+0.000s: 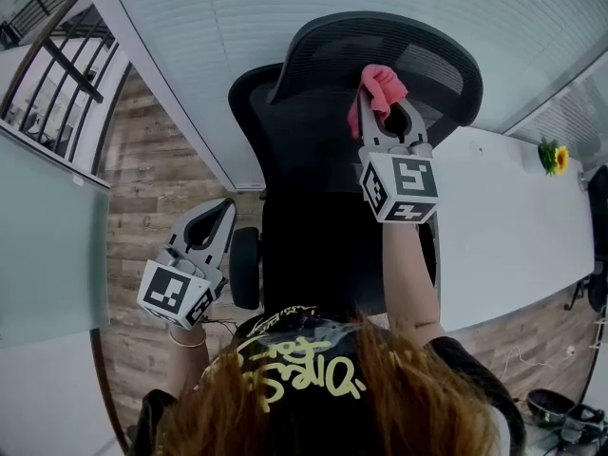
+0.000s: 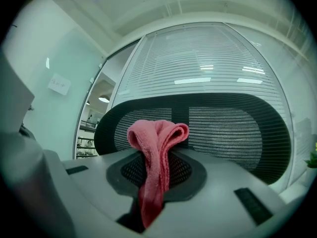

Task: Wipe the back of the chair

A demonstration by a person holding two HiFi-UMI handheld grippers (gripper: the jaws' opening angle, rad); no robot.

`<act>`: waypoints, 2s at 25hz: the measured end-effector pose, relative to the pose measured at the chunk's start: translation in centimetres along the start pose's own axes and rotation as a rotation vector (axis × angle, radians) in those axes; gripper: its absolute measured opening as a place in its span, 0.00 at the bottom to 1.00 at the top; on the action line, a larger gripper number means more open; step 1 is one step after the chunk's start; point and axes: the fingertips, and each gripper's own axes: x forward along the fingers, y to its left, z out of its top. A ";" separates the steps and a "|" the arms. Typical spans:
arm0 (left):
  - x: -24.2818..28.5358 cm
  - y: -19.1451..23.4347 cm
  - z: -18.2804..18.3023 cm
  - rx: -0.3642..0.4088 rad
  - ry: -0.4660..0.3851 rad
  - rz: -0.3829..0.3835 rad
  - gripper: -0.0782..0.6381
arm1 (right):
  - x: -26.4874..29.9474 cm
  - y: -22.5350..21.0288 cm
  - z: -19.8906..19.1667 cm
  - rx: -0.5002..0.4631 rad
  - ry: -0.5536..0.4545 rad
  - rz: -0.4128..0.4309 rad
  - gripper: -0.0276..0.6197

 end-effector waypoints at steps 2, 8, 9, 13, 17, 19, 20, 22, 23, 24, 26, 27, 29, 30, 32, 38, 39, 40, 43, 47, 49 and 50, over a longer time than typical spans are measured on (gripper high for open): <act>-0.1 0.1 0.0 0.002 0.000 -0.001 0.10 | 0.1 0.4 0.0 0.000 0.002 0.004 0.14; -0.6 0.6 0.1 0.003 -0.003 0.001 0.10 | 0.4 1.5 0.3 0.037 0.001 0.023 0.14; -0.7 0.7 0.1 0.004 -0.003 0.000 0.10 | 0.5 1.7 0.4 0.040 0.000 0.024 0.14; -0.7 0.8 0.1 0.003 -0.005 -0.007 0.10 | 0.7 2.3 0.5 0.048 -0.002 0.029 0.14; -1.1 1.1 0.2 0.004 -0.008 -0.006 0.10 | 0.8 3.3 0.6 0.054 -0.002 0.043 0.14; -1.4 1.3 0.1 0.002 -0.011 -0.003 0.10 | 0.9 3.8 0.7 0.050 -0.001 0.050 0.14; -1.6 1.4 0.1 0.002 -0.013 -0.003 0.10 | 0.9 4.0 0.7 0.049 0.001 0.052 0.14; -1.7 1.6 0.0 0.001 -0.014 -0.004 0.10 | 1.0 4.2 0.7 0.050 0.004 0.050 0.14; -1.8 1.7 -0.1 0.000 -0.013 -0.005 0.10 | 1.0 4.2 0.8 0.052 0.006 0.048 0.14; -1.9 1.8 -0.2 -0.001 -0.011 -0.005 0.10 | 1.0 4.3 0.8 0.053 0.006 0.046 0.14; -2.2 1.9 -0.3 -0.001 -0.007 -0.006 0.10 | 1.1 4.5 0.8 0.056 0.008 0.045 0.14; -2.3 2.0 -0.3 -0.001 -0.006 -0.006 0.10 | 1.1 4.7 0.8 0.056 0.008 0.046 0.14; -2.4 2.2 -0.3 -0.001 -0.008 -0.007 0.10 | 1.1 4.9 0.8 0.057 0.009 0.046 0.14; -2.4 2.3 -0.3 0.000 -0.008 -0.008 0.10 | 1.1 5.1 0.8 0.059 0.009 0.046 0.14; -2.5 2.4 -0.4 0.001 -0.008 -0.013 0.10 | 1.2 5.4 0.8 0.063 0.009 0.045 0.14; -2.6 2.7 -0.6 0.000 -0.009 -0.028 0.10 | 1.2 6.7 0.9 0.059 0.012 0.058 0.14; -2.6 2.7 -0.6 0.000 -0.010 -0.031 0.10 | 1.3 6.9 1.0 0.058 0.013 0.060 0.14; -2.7 2.8 -0.6 0.000 -0.011 -0.033 0.10 | 1.3 7.0 1.0 0.057 0.014 0.061 0.14; -2.9 3.1 -0.6 -0.004 -0.013 -0.037 0.10 | 1.4 7.3 1.1 0.056 0.021 0.056 0.14; -3.2 3.4 -0.9 -0.007 -0.011 -0.036 0.10 | 1.4 7.7 1.1 0.059 0.027 0.058 0.14; -3.3 3.5 -1.0 -0.007 -0.011 -0.038 0.10 | 1.4 8.0 1.1 0.060 0.029 0.061 0.14; -3.3 3.6 -0.9 -0.007 -0.012 -0.039 0.10 | 1.4 8.2 1.2 0.061 0.029 0.062 0.14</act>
